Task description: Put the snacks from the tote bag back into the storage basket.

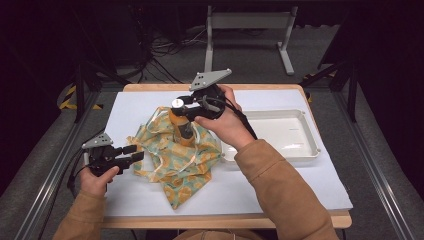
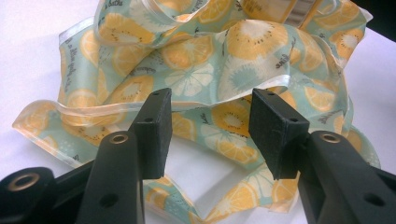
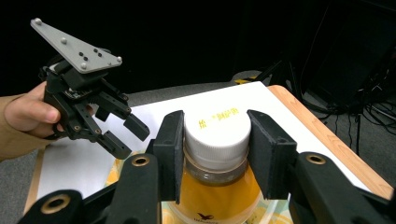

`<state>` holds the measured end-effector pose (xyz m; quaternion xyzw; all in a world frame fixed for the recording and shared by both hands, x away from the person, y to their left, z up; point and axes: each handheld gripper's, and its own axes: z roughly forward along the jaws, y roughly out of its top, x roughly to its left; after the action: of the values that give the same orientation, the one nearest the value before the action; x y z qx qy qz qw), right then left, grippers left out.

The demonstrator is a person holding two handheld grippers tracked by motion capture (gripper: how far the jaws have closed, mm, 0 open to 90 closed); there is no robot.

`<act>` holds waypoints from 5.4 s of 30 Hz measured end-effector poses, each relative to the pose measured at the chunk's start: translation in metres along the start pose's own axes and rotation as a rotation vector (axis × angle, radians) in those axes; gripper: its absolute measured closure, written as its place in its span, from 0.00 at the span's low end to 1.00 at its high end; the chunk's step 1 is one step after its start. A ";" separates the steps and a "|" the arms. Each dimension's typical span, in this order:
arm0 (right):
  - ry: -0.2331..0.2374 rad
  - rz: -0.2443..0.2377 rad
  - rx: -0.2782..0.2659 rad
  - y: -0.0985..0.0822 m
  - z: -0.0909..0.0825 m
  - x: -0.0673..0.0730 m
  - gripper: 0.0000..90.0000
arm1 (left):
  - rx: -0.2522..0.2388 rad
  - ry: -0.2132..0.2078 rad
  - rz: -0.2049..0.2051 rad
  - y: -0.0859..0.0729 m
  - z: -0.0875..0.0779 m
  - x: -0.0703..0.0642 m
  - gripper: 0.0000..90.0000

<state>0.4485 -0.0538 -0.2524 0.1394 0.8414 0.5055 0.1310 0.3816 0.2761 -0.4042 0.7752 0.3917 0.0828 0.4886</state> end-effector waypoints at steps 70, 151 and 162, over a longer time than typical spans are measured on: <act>-0.189 0.108 0.089 -0.061 -0.115 -0.052 0.66 | -0.014 0.027 -0.007 -0.005 0.003 0.000 0.55; -0.087 0.117 0.258 -0.105 -0.089 -0.029 0.60 | 0.003 0.026 -0.014 -0.007 0.004 0.001 0.53; -0.105 0.128 0.157 -0.094 -0.110 -0.025 0.46 | -0.008 0.036 -0.019 -0.010 -0.005 0.000 0.52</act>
<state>0.4219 -0.1946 -0.2841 0.2289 0.8598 0.4372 0.1310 0.3739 0.2818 -0.4095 0.7680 0.4075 0.0938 0.4851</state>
